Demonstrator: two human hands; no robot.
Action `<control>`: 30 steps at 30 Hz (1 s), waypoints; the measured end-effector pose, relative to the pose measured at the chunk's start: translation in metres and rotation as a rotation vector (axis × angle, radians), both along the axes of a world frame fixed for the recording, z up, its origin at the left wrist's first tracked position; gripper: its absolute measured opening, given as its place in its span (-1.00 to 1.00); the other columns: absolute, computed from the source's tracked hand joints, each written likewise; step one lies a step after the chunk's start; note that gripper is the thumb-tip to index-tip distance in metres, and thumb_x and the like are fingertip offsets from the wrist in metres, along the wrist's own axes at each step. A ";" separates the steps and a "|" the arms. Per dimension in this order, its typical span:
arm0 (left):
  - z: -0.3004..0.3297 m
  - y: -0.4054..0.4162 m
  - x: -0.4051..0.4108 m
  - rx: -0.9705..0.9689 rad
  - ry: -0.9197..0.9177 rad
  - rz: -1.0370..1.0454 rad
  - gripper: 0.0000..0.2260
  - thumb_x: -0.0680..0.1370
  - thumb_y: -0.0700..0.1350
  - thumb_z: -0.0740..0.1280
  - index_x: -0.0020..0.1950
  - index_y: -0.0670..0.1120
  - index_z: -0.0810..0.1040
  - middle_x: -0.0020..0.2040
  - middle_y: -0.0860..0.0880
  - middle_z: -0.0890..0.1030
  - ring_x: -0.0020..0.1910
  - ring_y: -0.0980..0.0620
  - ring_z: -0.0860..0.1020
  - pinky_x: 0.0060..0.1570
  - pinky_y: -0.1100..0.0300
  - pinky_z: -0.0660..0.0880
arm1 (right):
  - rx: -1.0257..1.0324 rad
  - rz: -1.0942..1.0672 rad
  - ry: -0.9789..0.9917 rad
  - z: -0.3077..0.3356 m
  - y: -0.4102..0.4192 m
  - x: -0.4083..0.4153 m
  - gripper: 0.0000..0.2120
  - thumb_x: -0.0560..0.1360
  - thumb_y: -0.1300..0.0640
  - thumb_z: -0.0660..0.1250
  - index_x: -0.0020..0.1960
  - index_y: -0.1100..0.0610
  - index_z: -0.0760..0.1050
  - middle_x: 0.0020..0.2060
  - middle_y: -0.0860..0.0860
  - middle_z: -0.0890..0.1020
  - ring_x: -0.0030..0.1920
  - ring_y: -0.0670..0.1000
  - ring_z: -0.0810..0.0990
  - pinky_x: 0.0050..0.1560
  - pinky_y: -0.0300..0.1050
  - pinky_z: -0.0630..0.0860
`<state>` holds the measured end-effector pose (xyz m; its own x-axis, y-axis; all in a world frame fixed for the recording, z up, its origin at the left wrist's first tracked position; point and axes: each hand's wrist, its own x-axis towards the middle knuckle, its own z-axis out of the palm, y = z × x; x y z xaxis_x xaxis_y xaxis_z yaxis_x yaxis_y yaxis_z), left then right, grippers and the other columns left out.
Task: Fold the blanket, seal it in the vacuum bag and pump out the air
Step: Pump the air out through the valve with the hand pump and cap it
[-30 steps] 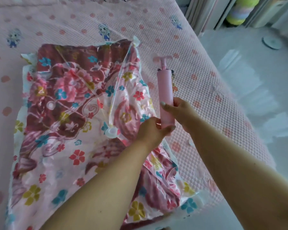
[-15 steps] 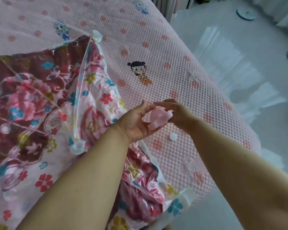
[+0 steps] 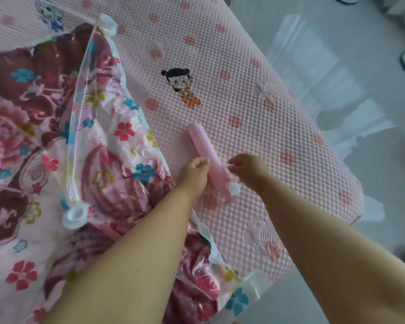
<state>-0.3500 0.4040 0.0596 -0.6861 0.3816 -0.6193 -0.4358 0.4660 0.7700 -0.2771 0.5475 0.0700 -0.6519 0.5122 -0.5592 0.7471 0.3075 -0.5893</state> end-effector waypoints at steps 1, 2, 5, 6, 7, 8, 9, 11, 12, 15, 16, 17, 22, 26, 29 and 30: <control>-0.001 0.000 0.000 -0.038 0.063 -0.003 -0.80 0.59 0.05 0.22 0.11 0.05 0.57 -0.02 0.09 0.57 0.02 0.02 0.52 -0.02 0.17 0.43 | 0.161 0.111 -0.109 -0.007 0.000 0.004 -0.80 0.48 0.18 0.36 0.09 0.03 0.54 -0.04 -0.02 0.57 -0.14 -0.01 0.58 -0.16 -0.10 0.61; -0.002 -0.002 -0.001 -0.054 0.095 0.014 -0.79 0.58 0.06 0.22 0.11 0.03 0.58 -0.07 0.13 0.56 0.01 0.03 0.52 -0.03 0.18 0.42 | 0.237 0.198 -0.187 -0.013 -0.001 0.008 -0.71 0.45 0.20 0.37 0.14 -0.02 0.50 0.01 -0.03 0.52 -0.13 -0.02 0.56 -0.17 -0.10 0.61; 0.002 -0.009 -0.004 -0.037 0.082 0.047 -0.77 0.56 0.02 0.23 0.08 -0.05 0.60 -0.11 0.08 0.59 0.02 -0.03 0.58 0.09 0.02 0.54 | 0.267 0.354 -0.273 -0.023 -0.009 0.013 -0.55 0.39 0.22 0.37 0.24 -0.06 0.44 0.14 -0.01 0.43 -0.01 0.05 0.50 -0.06 0.00 0.61; 0.004 -0.013 -0.004 -0.023 0.073 0.060 -0.79 0.56 -0.01 0.24 0.05 -0.05 0.61 -0.11 0.04 0.61 0.03 -0.05 0.59 0.11 -0.04 0.55 | 0.282 0.388 -0.278 -0.025 -0.011 0.013 -0.53 0.37 0.18 0.40 0.25 -0.06 0.44 0.17 0.00 0.42 0.01 0.06 0.50 -0.04 0.01 0.60; 0.004 -0.016 -0.005 -0.009 0.073 0.077 -0.82 0.55 -0.03 0.24 -0.01 -0.04 0.61 -0.13 0.02 0.62 0.00 -0.06 0.60 0.10 -0.07 0.56 | 0.296 0.416 -0.282 -0.026 -0.013 0.012 -0.50 0.33 0.15 0.44 0.24 -0.05 0.44 0.20 0.00 0.42 0.03 0.07 0.51 -0.02 0.01 0.59; 0.005 -0.019 -0.006 0.003 0.072 0.097 -0.85 0.55 -0.05 0.24 -0.07 -0.01 0.61 -0.17 0.02 0.63 -0.05 -0.04 0.61 0.08 -0.08 0.57 | 0.303 0.425 -0.281 -0.026 -0.015 0.011 -0.50 0.30 0.12 0.48 0.22 -0.03 0.45 0.19 0.00 0.43 0.03 0.07 0.51 -0.01 0.02 0.59; 0.004 -0.022 -0.007 0.018 0.067 0.119 -0.85 0.55 -0.06 0.24 -0.12 0.01 0.59 -0.22 0.04 0.63 -0.12 0.00 0.62 0.05 -0.08 0.59 | 0.305 0.420 -0.275 -0.026 -0.017 0.010 -0.53 0.30 0.11 0.49 0.17 -0.02 0.47 0.13 -0.01 0.46 0.01 0.06 0.52 0.00 0.01 0.59; 0.004 -0.027 -0.006 0.048 0.046 0.150 -0.85 0.56 -0.08 0.25 -0.15 0.01 0.58 -0.29 0.06 0.63 -0.22 0.06 0.61 0.00 -0.05 0.61 | 0.320 0.399 -0.259 -0.026 -0.021 0.007 -0.74 0.36 0.13 0.44 0.03 0.01 0.50 -0.03 -0.01 0.53 -0.08 0.01 0.53 -0.03 -0.02 0.59; 0.005 -0.028 -0.006 0.064 0.032 0.161 -0.84 0.57 -0.10 0.25 -0.16 -0.01 0.58 -0.31 0.06 0.62 -0.24 0.07 0.60 -0.01 -0.03 0.62 | 0.328 0.381 -0.258 -0.026 -0.022 0.007 -0.86 0.40 0.14 0.40 -0.06 0.01 0.50 -0.10 -0.02 0.56 -0.14 -0.01 0.54 -0.08 -0.06 0.59; 0.007 -0.031 -0.004 0.105 -0.007 0.179 -0.85 0.58 -0.14 0.25 -0.13 -0.07 0.58 -0.31 0.03 0.62 -0.29 0.08 0.58 -0.07 0.05 0.63 | 0.337 0.314 -0.282 -0.025 -0.019 0.009 -0.91 0.45 0.17 0.37 -0.21 0.03 0.51 -0.25 -0.03 0.58 -0.26 -0.05 0.55 -0.23 -0.16 0.55; 0.009 -0.032 -0.004 0.112 -0.017 0.182 -0.85 0.58 -0.16 0.25 -0.13 -0.08 0.57 -0.30 0.01 0.62 -0.29 0.07 0.58 -0.09 0.07 0.62 | 0.307 0.252 -0.286 -0.022 -0.015 0.010 -0.90 0.45 0.18 0.39 -0.21 0.04 0.52 -0.27 -0.02 0.59 -0.27 -0.05 0.56 -0.26 -0.17 0.55; 0.010 -0.033 -0.003 0.118 -0.025 0.183 -0.85 0.59 -0.16 0.24 -0.13 -0.09 0.57 -0.30 0.00 0.62 -0.29 0.06 0.58 -0.09 0.07 0.62 | 0.263 0.174 -0.277 -0.020 -0.011 0.012 -0.90 0.45 0.18 0.41 -0.21 0.05 0.54 -0.28 0.00 0.61 -0.28 -0.05 0.58 -0.30 -0.18 0.56; 0.016 -0.033 0.007 0.104 -0.051 0.104 -0.85 0.59 -0.17 0.26 -0.15 -0.07 0.56 -0.29 0.00 0.62 -0.29 0.06 0.59 -0.04 0.05 0.63 | 0.073 -0.172 -0.150 0.004 0.010 0.023 -0.96 0.44 0.20 0.45 -0.12 0.17 0.63 -0.35 0.05 0.65 -0.38 -0.05 0.59 -0.39 -0.21 0.54; 0.028 -0.026 0.017 0.173 -0.184 0.083 -0.87 0.59 -0.10 0.31 -0.09 -0.12 0.60 -0.27 -0.06 0.64 -0.26 -0.02 0.62 -0.09 0.06 0.63 | -0.213 -0.285 0.070 0.036 -0.002 0.006 -0.93 0.40 0.24 0.47 -0.12 0.14 0.65 -0.22 0.10 0.70 -0.19 0.03 0.69 -0.03 -0.08 0.62; 0.041 -0.033 0.016 0.311 -0.298 0.204 -0.89 0.55 -0.12 0.37 -0.11 -0.14 0.64 -0.28 -0.07 0.69 -0.28 0.00 0.66 -0.22 0.15 0.62 | -0.326 -0.145 0.160 0.057 -0.034 -0.017 -0.92 0.36 0.23 0.50 -0.16 0.11 0.66 -0.21 0.09 0.71 -0.16 0.04 0.70 -0.09 -0.15 0.63; 0.045 -0.041 0.012 0.319 -0.293 0.244 -0.90 0.53 -0.15 0.40 -0.13 -0.15 0.65 -0.27 -0.08 0.70 -0.28 0.00 0.67 -0.23 0.17 0.62 | -0.326 -0.080 0.173 0.063 -0.047 -0.025 -0.90 0.35 0.21 0.51 -0.14 0.10 0.66 -0.21 0.06 0.71 -0.17 0.00 0.70 -0.10 -0.18 0.63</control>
